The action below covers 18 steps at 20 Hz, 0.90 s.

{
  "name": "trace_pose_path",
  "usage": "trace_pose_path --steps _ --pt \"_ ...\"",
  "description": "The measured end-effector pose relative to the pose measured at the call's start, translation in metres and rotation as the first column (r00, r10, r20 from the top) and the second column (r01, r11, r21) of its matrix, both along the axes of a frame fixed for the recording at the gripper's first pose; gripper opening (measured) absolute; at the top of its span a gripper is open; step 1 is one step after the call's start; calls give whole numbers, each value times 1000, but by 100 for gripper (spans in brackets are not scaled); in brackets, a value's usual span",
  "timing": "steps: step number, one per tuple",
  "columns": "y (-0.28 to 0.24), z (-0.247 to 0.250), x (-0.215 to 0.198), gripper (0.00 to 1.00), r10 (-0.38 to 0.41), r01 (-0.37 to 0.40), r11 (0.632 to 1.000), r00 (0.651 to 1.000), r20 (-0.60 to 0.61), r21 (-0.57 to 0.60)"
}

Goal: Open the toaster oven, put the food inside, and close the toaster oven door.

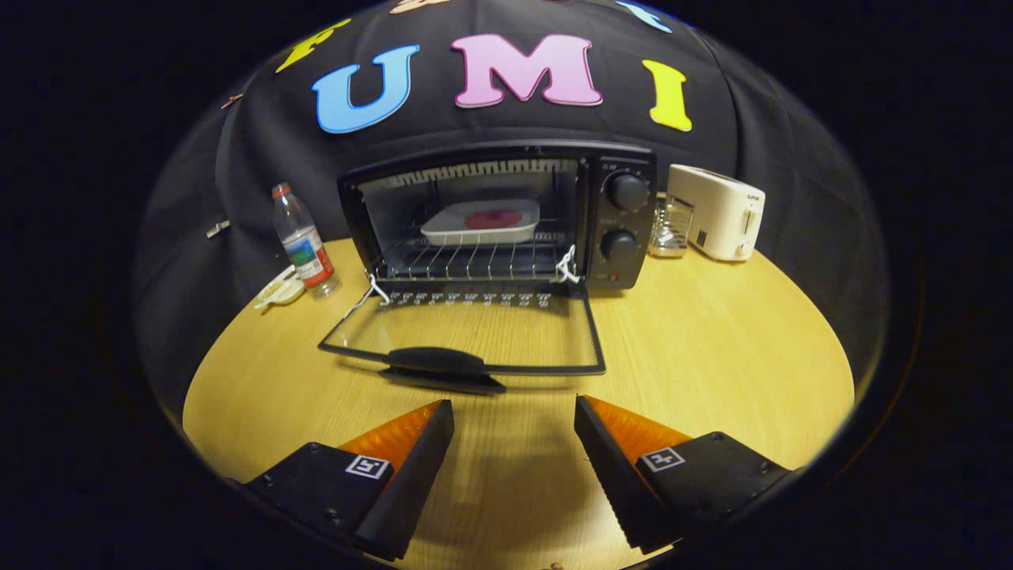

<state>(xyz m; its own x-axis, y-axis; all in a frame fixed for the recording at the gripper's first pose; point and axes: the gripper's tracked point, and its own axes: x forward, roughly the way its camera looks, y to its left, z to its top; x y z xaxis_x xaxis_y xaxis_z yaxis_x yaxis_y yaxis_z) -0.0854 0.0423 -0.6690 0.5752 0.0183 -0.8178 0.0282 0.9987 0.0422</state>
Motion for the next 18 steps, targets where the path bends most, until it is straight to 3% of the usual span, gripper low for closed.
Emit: trace_pose_path --steps 4,9,13,18 --pt "-1 -26 10 99 -24 22 999 999 -38 -39" --pt "1 -23 25 99 13 -14 998 1000 -16 -55" --pt "3 28 53 99 45 -42 998 996 77 -46" --pt "4 87 118 99 17 -13 1000 977 212 -20"
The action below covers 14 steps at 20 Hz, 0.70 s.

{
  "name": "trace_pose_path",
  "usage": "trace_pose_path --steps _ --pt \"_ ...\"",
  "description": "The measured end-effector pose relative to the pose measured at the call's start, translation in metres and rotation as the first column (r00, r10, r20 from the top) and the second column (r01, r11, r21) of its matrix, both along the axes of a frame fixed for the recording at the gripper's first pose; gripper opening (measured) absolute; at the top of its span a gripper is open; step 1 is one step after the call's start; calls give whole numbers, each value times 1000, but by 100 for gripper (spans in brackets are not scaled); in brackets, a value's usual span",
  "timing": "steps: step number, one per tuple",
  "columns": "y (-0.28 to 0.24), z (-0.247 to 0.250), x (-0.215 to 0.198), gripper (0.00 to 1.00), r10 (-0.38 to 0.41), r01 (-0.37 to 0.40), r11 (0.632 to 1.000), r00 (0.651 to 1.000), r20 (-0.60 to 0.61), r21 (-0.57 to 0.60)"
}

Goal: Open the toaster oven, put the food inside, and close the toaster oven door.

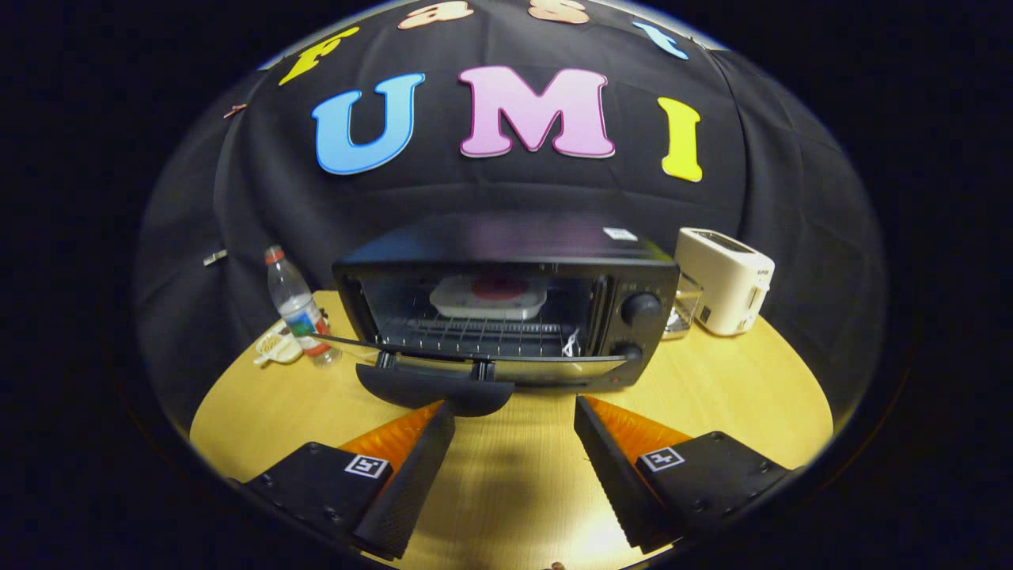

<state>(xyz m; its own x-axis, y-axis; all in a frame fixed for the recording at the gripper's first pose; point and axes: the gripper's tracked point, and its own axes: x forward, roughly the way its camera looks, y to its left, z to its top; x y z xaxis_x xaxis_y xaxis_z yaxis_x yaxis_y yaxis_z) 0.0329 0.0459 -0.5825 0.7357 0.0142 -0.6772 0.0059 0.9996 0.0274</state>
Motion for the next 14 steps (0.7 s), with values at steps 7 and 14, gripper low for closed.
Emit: trace_pose_path --steps 7,14 --pt "3 54 22 99 23 -24 1000 997 69 7" --pt "-17 251 82 98 -45 28 998 914 403 49"
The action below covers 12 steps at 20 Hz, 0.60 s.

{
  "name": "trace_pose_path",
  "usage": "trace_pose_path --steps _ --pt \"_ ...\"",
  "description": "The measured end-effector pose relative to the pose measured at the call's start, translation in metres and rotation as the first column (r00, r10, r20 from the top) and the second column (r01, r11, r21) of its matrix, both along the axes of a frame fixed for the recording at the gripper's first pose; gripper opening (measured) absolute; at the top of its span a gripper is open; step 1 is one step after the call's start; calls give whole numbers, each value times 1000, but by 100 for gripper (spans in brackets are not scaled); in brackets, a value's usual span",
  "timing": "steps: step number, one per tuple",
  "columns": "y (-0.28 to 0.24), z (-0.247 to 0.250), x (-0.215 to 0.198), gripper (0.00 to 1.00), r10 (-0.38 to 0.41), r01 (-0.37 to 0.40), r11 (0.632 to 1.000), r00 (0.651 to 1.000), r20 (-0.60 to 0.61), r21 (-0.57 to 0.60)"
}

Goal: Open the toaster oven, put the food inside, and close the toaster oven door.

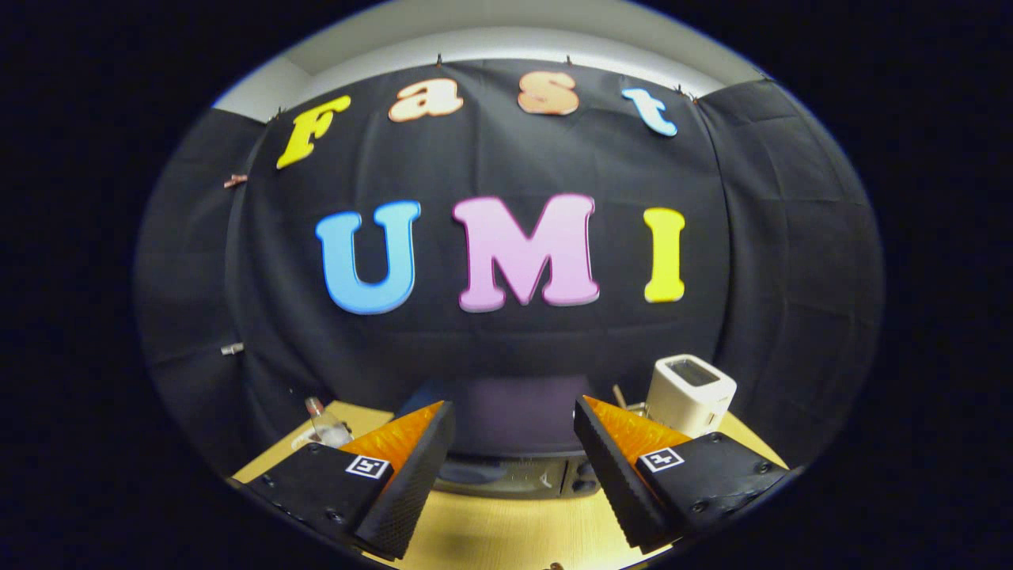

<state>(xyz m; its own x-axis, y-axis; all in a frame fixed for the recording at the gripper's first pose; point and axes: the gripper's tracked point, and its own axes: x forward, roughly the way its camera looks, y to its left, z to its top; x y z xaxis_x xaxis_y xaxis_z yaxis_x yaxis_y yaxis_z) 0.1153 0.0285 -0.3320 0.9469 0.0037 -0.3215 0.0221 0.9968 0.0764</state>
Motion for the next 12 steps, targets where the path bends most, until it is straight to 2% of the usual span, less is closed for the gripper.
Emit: trace_pose_path --steps 4,6,9,12 --pt "-7 118 10 98 -15 27 998 981 192 -59" --pt "0 170 6 98 -11 22 999 963 270 -39" --pt "4 223 -10 97 -19 14 1000 948 319 18" --pt "4 260 -32 97 -11 9 1000 933 360 9"
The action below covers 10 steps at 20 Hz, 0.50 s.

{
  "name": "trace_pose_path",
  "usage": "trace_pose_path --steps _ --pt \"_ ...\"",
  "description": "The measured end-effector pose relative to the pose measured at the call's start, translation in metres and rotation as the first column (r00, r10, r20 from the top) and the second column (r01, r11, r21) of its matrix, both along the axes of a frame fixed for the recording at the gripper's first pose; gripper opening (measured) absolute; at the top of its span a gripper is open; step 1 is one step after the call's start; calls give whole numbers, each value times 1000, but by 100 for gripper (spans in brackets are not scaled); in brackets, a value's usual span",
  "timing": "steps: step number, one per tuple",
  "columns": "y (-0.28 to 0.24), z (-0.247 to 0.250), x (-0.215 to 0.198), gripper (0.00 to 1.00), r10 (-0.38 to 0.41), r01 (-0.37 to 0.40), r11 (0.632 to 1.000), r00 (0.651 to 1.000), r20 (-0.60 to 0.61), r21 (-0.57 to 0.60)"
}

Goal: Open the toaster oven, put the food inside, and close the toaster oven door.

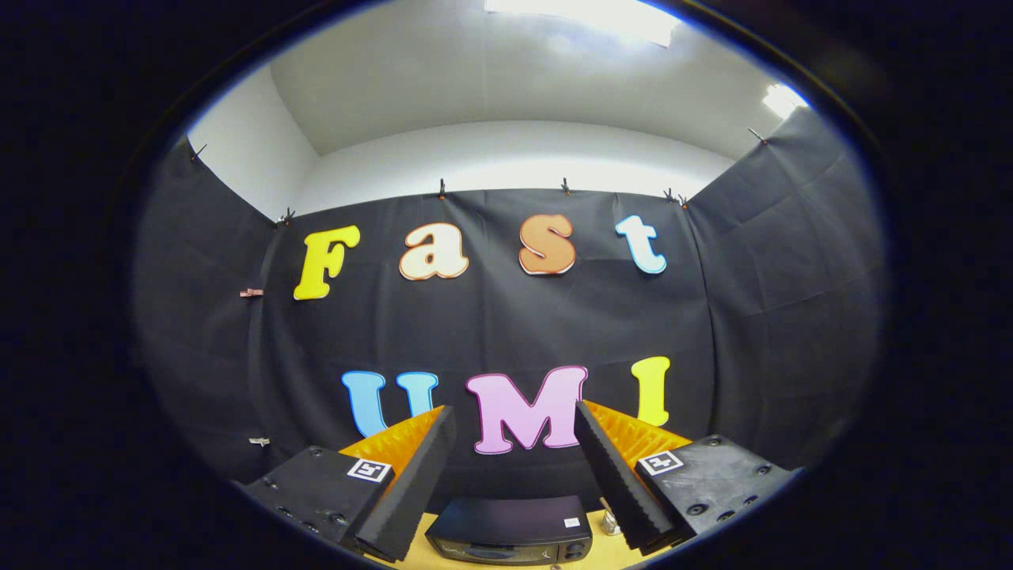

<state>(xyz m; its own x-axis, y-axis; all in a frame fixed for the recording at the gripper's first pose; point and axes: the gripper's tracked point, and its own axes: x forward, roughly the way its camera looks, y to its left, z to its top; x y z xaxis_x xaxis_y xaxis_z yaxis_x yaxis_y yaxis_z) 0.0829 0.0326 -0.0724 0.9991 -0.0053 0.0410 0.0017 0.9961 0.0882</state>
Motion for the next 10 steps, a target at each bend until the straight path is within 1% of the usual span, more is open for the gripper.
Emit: trace_pose_path --steps 2,4,7,10 --pt "9 17 -18 97 25 -25 1000 1000 13 5" --pt "13 23 -29 97 49 -49 999 999 11 2" --pt "5 29 -38 97 39 -38 998 999 10 -46" --pt "9 32 -42 97 58 -58 998 998 11 -22"
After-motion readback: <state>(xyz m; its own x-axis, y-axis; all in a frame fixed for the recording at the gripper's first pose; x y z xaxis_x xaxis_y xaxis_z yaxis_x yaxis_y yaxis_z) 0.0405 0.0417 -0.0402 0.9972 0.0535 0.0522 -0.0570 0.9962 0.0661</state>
